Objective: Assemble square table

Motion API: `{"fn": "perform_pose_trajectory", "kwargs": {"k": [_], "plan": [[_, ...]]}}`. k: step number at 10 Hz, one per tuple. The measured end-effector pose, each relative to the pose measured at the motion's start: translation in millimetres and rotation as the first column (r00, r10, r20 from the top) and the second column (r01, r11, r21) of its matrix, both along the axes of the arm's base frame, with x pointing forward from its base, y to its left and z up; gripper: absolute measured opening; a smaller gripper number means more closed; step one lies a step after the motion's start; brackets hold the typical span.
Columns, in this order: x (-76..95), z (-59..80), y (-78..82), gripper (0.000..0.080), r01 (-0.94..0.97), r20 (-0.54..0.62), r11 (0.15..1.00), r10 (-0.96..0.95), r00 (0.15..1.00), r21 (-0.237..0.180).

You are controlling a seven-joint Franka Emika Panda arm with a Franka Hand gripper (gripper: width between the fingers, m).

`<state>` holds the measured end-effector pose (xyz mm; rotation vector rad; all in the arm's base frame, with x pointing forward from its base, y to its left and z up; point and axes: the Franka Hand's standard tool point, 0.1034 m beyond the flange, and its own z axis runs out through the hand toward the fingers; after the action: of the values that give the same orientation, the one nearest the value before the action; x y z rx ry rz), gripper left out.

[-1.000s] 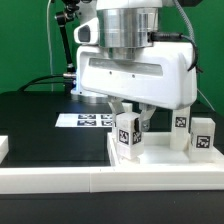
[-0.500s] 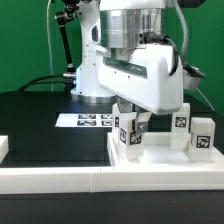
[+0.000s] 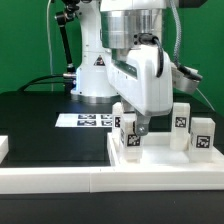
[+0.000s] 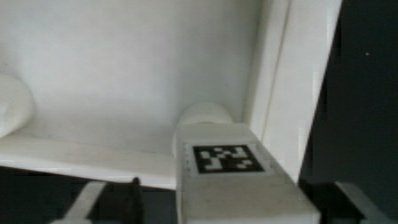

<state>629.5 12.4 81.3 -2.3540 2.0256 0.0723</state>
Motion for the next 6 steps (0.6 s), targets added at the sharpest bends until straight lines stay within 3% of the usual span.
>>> {"fn": "perform_pose_trajectory", "kwargs": {"k": [1, 2, 3, 6], "plan": [[0.0, -0.2, -0.1, 0.0554, -0.007, 0.000, 1.000, 0.007, 1.000, 0.000], [0.7, 0.3, -1.0, 0.0554, -0.087, 0.005, 0.996, 0.087, 0.996, -0.003], [0.8, 0.1, 0.1, 0.0629, -0.188, 0.011, 0.982, 0.188, 0.982, -0.002], [3.0, -0.4, -0.1, 0.0648, -0.385, 0.037, 0.923, 0.385, 0.922, -0.012]]}}
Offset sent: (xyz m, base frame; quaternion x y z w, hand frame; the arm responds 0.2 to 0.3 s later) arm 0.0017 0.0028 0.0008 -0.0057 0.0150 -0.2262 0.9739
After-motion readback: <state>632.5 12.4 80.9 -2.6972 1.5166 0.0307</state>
